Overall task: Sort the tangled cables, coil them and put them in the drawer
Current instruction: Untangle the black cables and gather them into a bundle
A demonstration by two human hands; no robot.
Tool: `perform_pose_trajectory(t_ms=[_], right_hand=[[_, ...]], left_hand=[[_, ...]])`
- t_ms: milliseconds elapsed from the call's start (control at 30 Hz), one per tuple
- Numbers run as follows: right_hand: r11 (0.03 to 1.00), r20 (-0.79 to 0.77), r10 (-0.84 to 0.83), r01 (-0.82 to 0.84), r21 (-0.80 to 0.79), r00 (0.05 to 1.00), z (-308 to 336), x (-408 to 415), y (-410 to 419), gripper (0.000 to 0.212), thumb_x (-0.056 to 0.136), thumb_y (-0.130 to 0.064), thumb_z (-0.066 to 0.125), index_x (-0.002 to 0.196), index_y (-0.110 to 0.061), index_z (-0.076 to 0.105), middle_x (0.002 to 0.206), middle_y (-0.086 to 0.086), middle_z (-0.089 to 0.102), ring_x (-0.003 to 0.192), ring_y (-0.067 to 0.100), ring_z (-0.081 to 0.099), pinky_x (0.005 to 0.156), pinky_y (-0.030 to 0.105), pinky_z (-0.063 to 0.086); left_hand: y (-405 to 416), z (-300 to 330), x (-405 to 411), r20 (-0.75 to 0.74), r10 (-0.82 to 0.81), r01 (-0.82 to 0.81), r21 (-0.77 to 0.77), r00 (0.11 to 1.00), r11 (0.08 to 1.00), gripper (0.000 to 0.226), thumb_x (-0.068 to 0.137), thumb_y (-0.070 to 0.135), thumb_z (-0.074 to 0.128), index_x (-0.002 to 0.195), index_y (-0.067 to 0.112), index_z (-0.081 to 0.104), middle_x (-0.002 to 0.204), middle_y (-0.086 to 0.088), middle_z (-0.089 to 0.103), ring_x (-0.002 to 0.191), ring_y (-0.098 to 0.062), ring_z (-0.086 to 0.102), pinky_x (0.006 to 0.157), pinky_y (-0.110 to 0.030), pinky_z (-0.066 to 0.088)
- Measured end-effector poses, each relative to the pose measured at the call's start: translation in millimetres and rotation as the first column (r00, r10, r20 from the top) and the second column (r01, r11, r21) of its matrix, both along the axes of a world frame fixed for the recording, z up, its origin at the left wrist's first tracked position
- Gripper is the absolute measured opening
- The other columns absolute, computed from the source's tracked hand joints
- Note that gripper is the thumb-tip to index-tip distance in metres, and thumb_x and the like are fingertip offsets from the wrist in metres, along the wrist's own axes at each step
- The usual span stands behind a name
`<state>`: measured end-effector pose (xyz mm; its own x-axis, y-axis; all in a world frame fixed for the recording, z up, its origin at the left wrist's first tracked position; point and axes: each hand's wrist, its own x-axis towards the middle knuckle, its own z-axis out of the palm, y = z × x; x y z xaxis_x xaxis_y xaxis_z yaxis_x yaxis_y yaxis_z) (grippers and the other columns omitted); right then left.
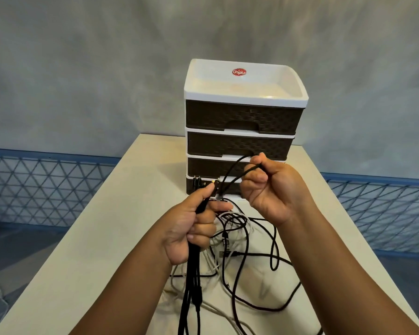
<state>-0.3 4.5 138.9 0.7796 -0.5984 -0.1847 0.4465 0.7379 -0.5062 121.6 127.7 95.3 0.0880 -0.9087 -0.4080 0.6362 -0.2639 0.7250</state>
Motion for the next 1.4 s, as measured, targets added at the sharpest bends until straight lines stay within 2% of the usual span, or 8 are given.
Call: perform_pose_trajectory(t_ms=[400,533,667,800,900,1100,1267,1400], right_hand=[[0.975,-0.304,0.222,-0.216,0.054,0.927,-88.1,-25.8,83.0,0.013,0.087,-0.022,0.062,0.087,-0.01,0.066,0.069,0.006,0.053,0.046,0.014,0.048,0.037,0.018,0.035],[0.984,-0.604,-0.127,0.023,-0.177,0.787,-94.0,-28.1,68.9,0.032,0.086,-0.031,0.071,0.108,-0.016,0.054,0.081,0.004,0.055,0.051,0.013,0.046,0.041,0.023,0.034],[0.723,-0.566,-0.637,0.151,-0.674,0.523,-86.8,-39.4,62.6,0.056,0.081,-0.043,0.073,0.125,-0.039,0.038,0.101,-0.004,0.05,0.071,0.011,0.05,0.062,0.027,0.043],[0.564,-0.543,-0.689,-0.115,-0.818,0.48,-97.1,-49.3,30.1,0.034,0.092,-0.02,0.066,0.117,-0.036,0.049,0.11,-0.002,0.054,0.076,0.006,0.054,0.065,0.025,0.044],[0.372,-0.568,-0.709,-0.463,-0.805,0.418,-108.6,-50.5,2.4,0.035,0.095,-0.014,0.059,0.124,-0.031,0.05,0.121,0.0,0.051,0.083,0.005,0.056,0.075,0.025,0.042],[0.103,-0.636,-0.702,-0.838,-0.536,0.32,-110.8,-29.2,-31.2,0.036,0.092,-0.03,0.064,0.127,-0.027,0.059,0.124,0.002,0.055,0.11,0.02,0.057,0.092,0.033,0.048],[0.241,-0.721,-0.693,-0.941,-0.237,0.004,-121.5,-39.2,-36.5,0.032,0.091,-0.04,0.063,0.107,-0.012,0.062,0.11,0.009,0.067,0.102,0.027,0.064,0.077,0.03,0.046],[0.47,-0.826,-0.457,-0.699,-0.539,0.329,-72.9,-60.3,-43.5,0.024,0.099,-0.029,0.056,0.085,-0.013,0.066,0.062,0.003,0.062,0.053,0.017,0.062,0.057,0.027,0.048]], left_hand=[[-1.7,-3.3,-7.7,0.12,0.384,-0.334,-0.303,0.916,0.892,0.033,0.091,0.046,0.054,0.078,0.02,0.069,0.054,0.006,0.024,0.04,-0.003,0.016,0.035,-0.016,0.013],[-0.5,-4.4,-11.1,0.234,0.389,-0.298,-0.345,0.891,0.89,0.038,0.086,0.055,0.053,0.074,0.021,0.064,0.065,0.001,0.034,0.043,-0.005,0.018,0.037,-0.016,0.018],[-1.2,-4.5,-11.8,0.294,0.404,-0.306,-0.326,0.866,0.894,0.046,0.091,0.061,0.044,0.064,0.024,0.047,0.064,0.005,0.039,0.05,-0.006,0.027,0.039,-0.016,0.021],[-1.0,-1.3,-11.7,0.14,0.417,-0.343,-0.372,0.898,0.863,0.046,0.094,0.054,0.041,0.063,0.021,0.04,0.059,0.004,0.036,0.061,-0.01,0.043,0.064,-0.027,0.043],[3.2,4.5,-8.4,-0.084,0.331,-0.336,-0.396,0.94,0.854,0.045,0.098,0.05,0.037,0.066,0.019,0.038,0.056,0.003,0.028,0.051,-0.01,0.043,0.066,-0.031,0.056],[6.5,5.9,5.6,-0.164,0.199,-0.253,-0.458,0.966,0.852,0.039,0.092,0.048,0.055,0.067,0.022,0.041,0.051,0.008,0.028,0.039,-0.002,0.017,0.032,-0.013,0.017],[13.9,8.2,14.5,-0.129,0.255,-0.286,-0.467,0.958,0.837,0.033,0.086,0.035,0.065,0.066,0.023,0.042,0.047,0.009,0.029,0.035,0.0,0.021,0.031,-0.012,0.016],[20.1,9.4,20.6,-0.102,0.353,-0.364,-0.399,0.93,0.842,0.031,0.092,0.04,0.05,0.067,0.023,0.045,0.046,0.01,0.025,0.033,0.0,0.022,0.031,-0.014,0.012]])
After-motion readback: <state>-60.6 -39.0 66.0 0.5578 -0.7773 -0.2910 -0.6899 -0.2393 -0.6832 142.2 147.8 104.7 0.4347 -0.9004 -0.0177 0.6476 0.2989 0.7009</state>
